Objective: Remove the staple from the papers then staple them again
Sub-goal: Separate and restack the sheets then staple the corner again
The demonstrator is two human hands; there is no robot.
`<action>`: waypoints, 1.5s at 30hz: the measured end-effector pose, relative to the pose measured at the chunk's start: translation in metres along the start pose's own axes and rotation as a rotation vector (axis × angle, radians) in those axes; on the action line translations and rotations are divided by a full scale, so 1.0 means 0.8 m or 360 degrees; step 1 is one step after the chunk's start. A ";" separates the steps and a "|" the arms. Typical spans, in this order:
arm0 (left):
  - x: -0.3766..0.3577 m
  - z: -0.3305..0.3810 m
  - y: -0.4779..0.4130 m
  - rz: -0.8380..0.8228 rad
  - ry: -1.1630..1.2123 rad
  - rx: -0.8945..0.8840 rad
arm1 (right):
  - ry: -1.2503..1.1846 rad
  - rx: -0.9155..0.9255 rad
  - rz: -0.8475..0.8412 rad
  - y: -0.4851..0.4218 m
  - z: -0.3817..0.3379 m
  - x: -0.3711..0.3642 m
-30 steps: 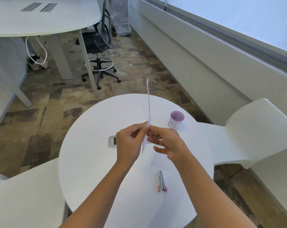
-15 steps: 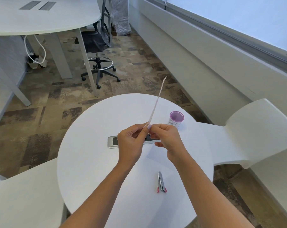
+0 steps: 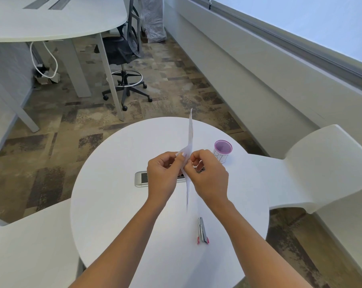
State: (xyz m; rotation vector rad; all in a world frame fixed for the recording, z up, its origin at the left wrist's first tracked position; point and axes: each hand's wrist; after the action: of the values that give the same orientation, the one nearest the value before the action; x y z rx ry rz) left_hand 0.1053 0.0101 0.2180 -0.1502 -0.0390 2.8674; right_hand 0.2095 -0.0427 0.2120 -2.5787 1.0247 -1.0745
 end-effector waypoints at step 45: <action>-0.029 -0.009 -0.112 0.0291 -0.0114 -0.0028 | -0.0024 -0.0897 -0.0331 -0.231 0.324 -0.008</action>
State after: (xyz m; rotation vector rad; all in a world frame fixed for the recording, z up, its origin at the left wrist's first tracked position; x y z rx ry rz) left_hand 0.1520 0.0905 0.2171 -0.0566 -0.0682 3.0549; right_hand 0.4805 0.0734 0.0916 -3.1912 1.2205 -0.9022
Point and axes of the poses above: each hand's wrist, its own y-axis away from the middle knuckle, its own x-axis out of the back of the hand, z = x × y, and after that the axes turned 3 degrees about -y, right-handed
